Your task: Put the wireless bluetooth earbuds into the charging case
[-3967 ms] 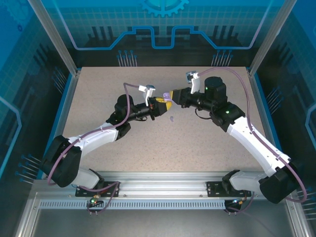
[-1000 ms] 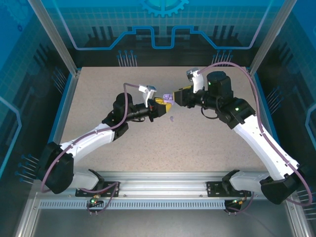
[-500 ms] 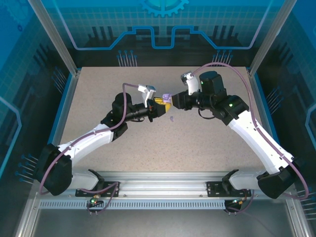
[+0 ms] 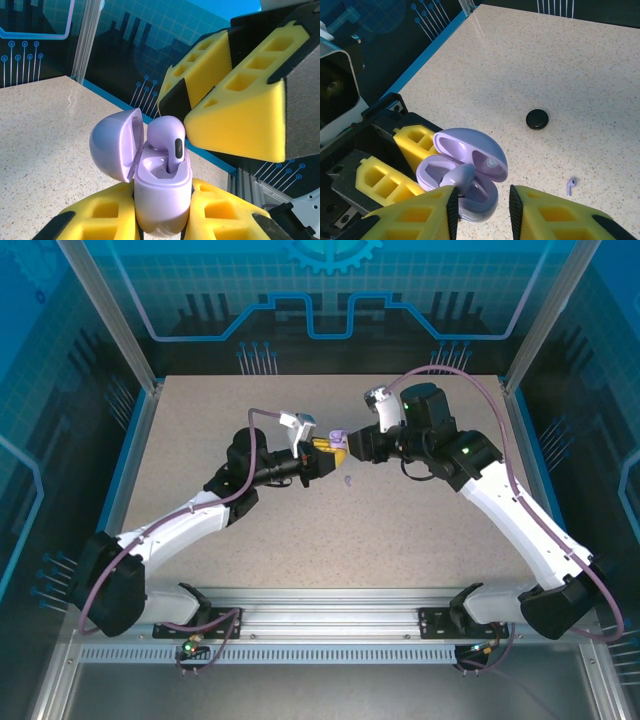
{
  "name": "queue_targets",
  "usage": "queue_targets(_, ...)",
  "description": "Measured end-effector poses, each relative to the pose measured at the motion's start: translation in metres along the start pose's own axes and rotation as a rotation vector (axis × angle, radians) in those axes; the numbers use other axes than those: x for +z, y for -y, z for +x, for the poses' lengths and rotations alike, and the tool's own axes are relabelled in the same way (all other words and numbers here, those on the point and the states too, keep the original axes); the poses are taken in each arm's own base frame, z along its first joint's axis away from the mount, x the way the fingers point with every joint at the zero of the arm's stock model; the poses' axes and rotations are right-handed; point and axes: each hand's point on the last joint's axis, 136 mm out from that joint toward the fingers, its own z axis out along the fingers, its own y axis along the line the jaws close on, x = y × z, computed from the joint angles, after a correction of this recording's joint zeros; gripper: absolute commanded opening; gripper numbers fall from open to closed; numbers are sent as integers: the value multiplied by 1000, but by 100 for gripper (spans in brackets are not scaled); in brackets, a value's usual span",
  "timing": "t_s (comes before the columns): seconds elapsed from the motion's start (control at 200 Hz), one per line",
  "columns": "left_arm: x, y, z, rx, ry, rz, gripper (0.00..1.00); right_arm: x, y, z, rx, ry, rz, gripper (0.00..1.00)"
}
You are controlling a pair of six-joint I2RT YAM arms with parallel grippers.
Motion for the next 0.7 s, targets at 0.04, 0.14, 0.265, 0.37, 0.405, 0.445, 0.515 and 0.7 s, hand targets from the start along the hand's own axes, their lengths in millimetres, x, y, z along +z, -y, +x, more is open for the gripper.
queue_targets(0.04,0,1,-1,3,2,1,0,0,1,0,0,0,7,35)
queue_targets(0.14,-1,2,-2,6,3,2,0,-1,3,0,1,-2,16,35)
queue_targets(0.265,-1,3,-1,9,1,6,0,-1,2,0,-1,-4,16,35)
queue_targets(0.37,-1,4,0,7,-4,14,0,-1,2,0,-6,-7,14,35)
queue_targets(0.405,-1,5,0,7,-6,19,0,0,2,0,-7,-8,14,35)
queue_targets(0.445,-1,6,0,8,-8,25,0,1,1,0,-9,-10,13,35)
queue_targets(0.515,-1,8,0,11,-13,34,0,2,1,0,-15,-13,12,35)
queue_targets(0.7,1,14,0,27,-25,54,0,6,-3,-2,-29,-22,5,35)
